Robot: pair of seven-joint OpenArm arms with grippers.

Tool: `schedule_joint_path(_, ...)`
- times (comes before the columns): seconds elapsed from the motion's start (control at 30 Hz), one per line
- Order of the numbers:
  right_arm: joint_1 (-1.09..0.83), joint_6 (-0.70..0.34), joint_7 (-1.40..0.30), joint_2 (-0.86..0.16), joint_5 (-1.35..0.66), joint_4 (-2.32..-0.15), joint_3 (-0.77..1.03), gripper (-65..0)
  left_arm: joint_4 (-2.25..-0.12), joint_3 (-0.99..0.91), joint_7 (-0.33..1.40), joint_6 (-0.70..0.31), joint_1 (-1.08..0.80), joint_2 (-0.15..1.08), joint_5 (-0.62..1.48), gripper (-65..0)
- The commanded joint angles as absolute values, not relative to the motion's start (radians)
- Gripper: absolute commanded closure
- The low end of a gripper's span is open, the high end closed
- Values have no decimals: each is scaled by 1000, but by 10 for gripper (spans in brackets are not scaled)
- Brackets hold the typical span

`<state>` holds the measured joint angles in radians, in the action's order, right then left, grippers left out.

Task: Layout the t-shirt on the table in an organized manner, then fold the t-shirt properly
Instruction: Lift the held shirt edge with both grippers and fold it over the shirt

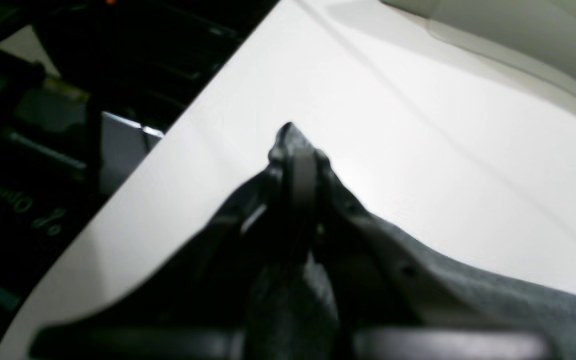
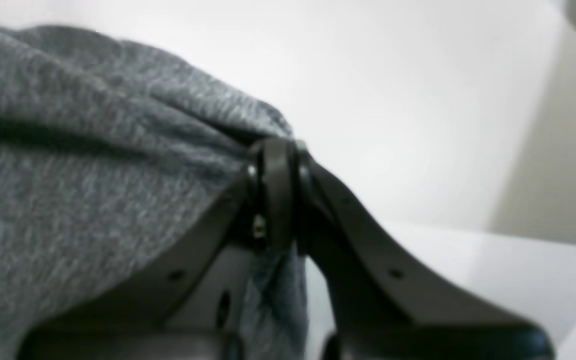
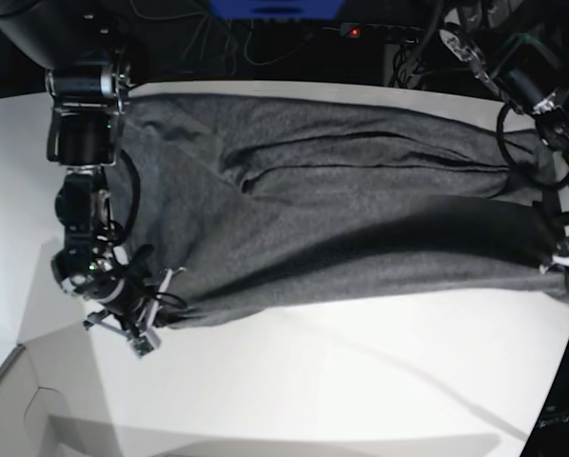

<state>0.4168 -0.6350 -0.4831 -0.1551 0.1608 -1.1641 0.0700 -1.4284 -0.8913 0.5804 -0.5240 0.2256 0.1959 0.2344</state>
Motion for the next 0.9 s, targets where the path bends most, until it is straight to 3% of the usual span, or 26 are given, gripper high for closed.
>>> schedule_joint_path(0.0, 440, -634, -463, -163, 154, -1185, 84, 0, -1446, -881, 539, -526, 266, 216, 252, -1)
schedule_joint_path(0.37, 343, -636, -456, -163, 151, -1271, 200, 0, -1405, -868, 545, -526, 320, 217, 252, -1)
schedule_joint_path(0.87, 177, -636, -455, -134, 151, -1382, 202, 0, -1403, -874, 538, -526, 183, 216, 257, -1)
